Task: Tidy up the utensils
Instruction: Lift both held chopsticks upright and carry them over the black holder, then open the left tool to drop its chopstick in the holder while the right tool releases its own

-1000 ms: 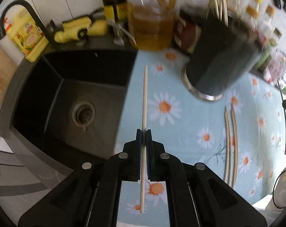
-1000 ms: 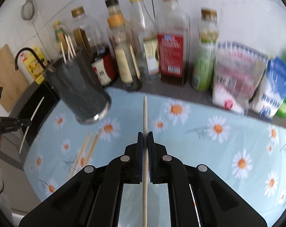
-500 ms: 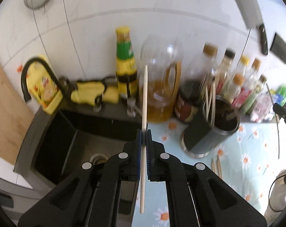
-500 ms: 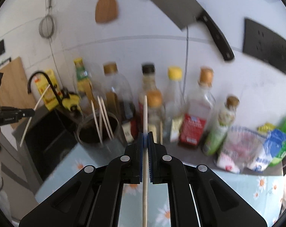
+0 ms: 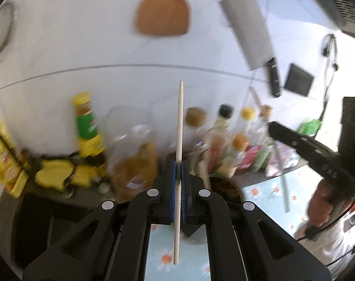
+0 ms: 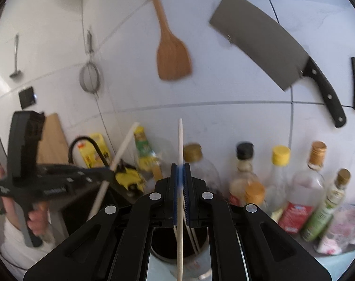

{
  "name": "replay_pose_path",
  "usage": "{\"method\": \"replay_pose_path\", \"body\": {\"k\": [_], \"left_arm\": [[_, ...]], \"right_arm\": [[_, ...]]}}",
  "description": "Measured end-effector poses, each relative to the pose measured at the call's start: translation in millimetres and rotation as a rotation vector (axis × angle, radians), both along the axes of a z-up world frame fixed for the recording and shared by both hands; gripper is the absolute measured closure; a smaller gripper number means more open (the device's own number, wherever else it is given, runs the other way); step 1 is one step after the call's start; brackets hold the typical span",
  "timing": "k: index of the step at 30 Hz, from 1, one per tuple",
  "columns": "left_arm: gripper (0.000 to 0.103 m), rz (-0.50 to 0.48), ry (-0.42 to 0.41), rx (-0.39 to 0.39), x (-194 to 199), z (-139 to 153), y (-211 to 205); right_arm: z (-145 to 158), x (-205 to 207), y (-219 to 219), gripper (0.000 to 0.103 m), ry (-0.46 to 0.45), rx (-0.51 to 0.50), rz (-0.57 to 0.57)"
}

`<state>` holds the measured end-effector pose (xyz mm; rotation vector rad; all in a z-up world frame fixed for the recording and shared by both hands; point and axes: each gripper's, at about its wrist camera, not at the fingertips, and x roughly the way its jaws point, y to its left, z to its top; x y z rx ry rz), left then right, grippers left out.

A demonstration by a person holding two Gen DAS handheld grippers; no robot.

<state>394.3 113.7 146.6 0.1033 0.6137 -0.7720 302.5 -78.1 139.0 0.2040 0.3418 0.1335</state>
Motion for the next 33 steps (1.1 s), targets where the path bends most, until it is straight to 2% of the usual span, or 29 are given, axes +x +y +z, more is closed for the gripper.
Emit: {"method": "replay_pose_path", "body": {"k": [5, 11, 12, 15, 21, 25, 30, 33], "left_arm": [[0.098, -0.099, -0.032, -0.179, 3.8, -5.3, -10.5], [0.098, -0.127, -0.091, -0.4, 10.2, -26.2, -12.5], [0.098, -0.13, -0.089, -0.417, 11.2, -29.5, -12.7], [0.098, -0.132, -0.1, -0.434, 13.6, -42.5, -19.6], [0.098, -0.108, -0.134, -0.399, 12.6, -67.7, -35.2], [0.098, -0.099, -0.143, -0.379, 14.0, -80.4, -42.4], [0.098, -0.09, -0.143, -0.391, 13.2, -87.4, -41.5], [0.098, -0.088, -0.13, -0.39, 11.8, -93.8, -41.4]], "right_arm": [[-6.4, 10.0, 1.9, 0.098, -0.078, 0.041, 0.008], [-24.8, 26.6, -3.6, 0.098, -0.119, 0.044, 0.009], [-29.3, 29.3, -5.4, 0.098, -0.126, 0.052, 0.009], [-41.2, 39.6, -10.7, 0.098, -0.135, 0.056, -0.027], [-63.6, 48.6, -11.5, 0.098, -0.16, 0.036, -0.06], [-66.8, 50.1, -14.0, 0.098, -0.181, 0.041, -0.046], [-61.1, 55.6, -11.8, 0.098, -0.211, 0.044, -0.019], [-65.9, 57.8, -7.9, 0.098, -0.199, 0.035, -0.007]]}}
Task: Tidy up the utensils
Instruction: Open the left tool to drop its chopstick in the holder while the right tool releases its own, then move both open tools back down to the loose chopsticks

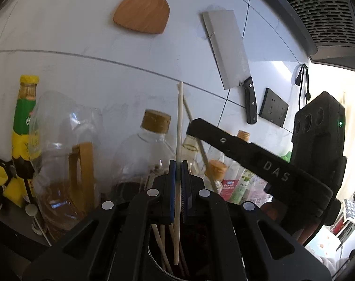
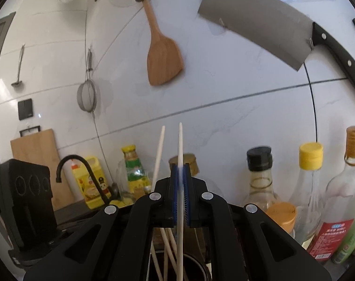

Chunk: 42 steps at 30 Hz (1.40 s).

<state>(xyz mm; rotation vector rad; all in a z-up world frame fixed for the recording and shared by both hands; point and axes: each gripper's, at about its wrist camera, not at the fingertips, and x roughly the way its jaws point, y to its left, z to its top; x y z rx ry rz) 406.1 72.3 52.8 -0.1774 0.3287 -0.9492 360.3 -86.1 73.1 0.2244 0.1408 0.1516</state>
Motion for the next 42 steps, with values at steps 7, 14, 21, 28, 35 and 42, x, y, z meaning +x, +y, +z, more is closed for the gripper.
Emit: {"method": "replay_pose_path", "body": {"k": [7, 14, 21, 28, 35, 42], "left_arm": [[0.098, 0.015, 0.017, 0.028, -5.5, -11.2, 1.9], [0.098, 0.029, 0.035, 0.075, -15.0, -23.2, 7.8], [0.098, 0.048, 0.022, 0.12, -28.8, -26.0, 14.0], [0.094, 0.082, -0.004, 0.154, -40.2, -17.4, 21.3], [0.036, 0.1, -0.024, 0.12, -54.8, -1.5, 35.5], [0.011, 0.176, 0.008, 0.114, -67.3, 7.0, 50.3]], "right_arm": [[-22.5, -6.4, 1.7, 0.098, 0.061, 0.002, 0.009], [-39.4, -20.6, 4.3, 0.098, 0.14, -0.036, 0.001], [-49.8, -32.8, 9.7, 0.096, 0.212, -0.059, -0.004], [-45.0, -49.4, 16.9, 0.088, 0.224, -0.124, -0.004], [-25.3, -73.4, 18.5, 0.02, 0.19, -0.153, -0.007], [-5.9, -97.9, 21.2, 0.009, 0.168, -0.208, -0.038]]}}
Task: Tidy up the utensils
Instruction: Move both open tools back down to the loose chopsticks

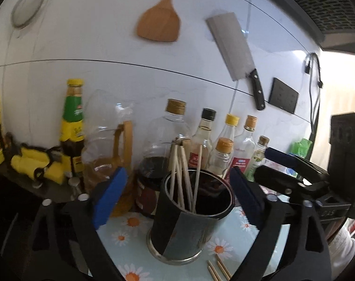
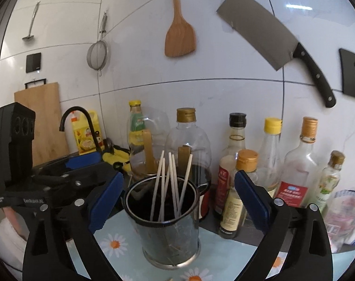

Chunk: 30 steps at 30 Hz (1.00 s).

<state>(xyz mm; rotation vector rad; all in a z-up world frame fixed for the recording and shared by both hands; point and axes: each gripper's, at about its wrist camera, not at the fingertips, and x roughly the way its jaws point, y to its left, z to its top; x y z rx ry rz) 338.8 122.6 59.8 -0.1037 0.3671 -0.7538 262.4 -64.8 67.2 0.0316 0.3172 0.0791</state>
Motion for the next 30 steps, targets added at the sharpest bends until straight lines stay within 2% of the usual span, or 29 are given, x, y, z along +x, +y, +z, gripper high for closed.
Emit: {"method": "replay_pose_path", "body": {"k": [2, 6, 8, 13, 23, 26, 30], "left_arm": [[0.006, 0.018, 0.014, 0.004, -3.8, -0.6, 6.1], [0.006, 0.064, 0.033, 0.068, -11.8, -6.8, 12.6], [0.006, 0.067, 0.07, 0.106, -14.9, -13.4, 14.8], [0.006, 0.108, 0.127, 0.151, -26.1, -29.8, 20.8], [0.006, 0.058, 0.226, 0.312, -65.3, -80.0, -2.6], [0.006, 0.021, 0.257, 0.351, -74.4, -96.1, -14.5], [0.006, 0.012, 0.291, 0.44, -86.4, -117.0, -32.0]], "right_arm": [[1.6, -8.2, -0.4, 0.008, 0.006, -0.016, -0.001], [-1.5, -19.9, -0.8, 0.008, 0.033, -0.035, 0.003], [-5.7, -23.8, -1.6, 0.008, 0.061, -0.033, 0.009], [-23.4, -36.8, -5.4, 0.008, 0.088, -0.008, 0.0], [-76.4, -47.5, -23.6, 0.008, 0.299, 0.114, -0.007], [-95.6, -51.6, -30.4, 0.008, 0.372, 0.142, -0.025], [-123.0, -54.8, -36.6, 0.008, 0.489, 0.17, -0.027]]}}
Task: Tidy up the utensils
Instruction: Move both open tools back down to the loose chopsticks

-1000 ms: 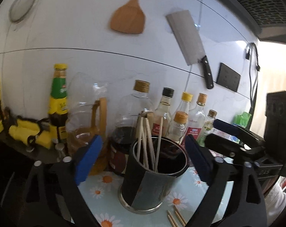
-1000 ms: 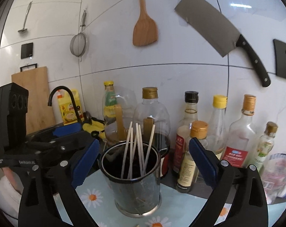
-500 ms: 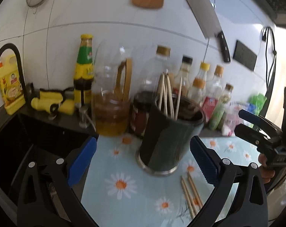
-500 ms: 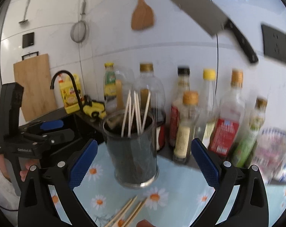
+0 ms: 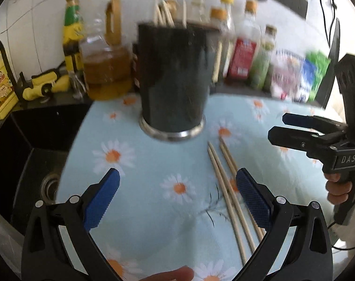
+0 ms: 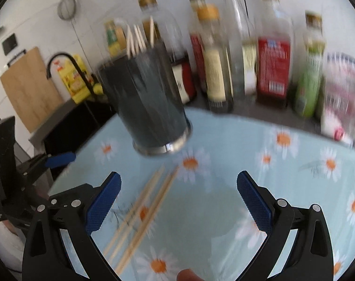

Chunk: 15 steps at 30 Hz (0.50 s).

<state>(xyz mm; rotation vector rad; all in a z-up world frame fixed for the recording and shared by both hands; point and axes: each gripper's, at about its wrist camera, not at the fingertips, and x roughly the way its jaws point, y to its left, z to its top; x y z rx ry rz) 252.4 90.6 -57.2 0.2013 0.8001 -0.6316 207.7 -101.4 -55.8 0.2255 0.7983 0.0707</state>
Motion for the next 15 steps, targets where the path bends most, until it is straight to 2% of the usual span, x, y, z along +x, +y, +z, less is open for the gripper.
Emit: {"method": "replay_pose_path", "body": {"k": [5, 9, 15], "left_arm": [[0.006, 0.001, 0.056, 0.0, -9.9, -18.1, -6.5], [0.006, 0.012, 0.09, 0.022, -11.1, -29.6, -8.3], [0.006, 0.041, 0.128, 0.059, -8.7, -38.6, -13.4]], "right_arm": [[-19.2, -3.4, -0.3, 0.008, 0.071, -0.021, 0.011], [-29.7, -6.0, -4.1, 0.008, 0.106, 0.0, 0.012], [-46.1, 1.1, -12.9, 0.008, 0.192, 0.002, -0.044]]}}
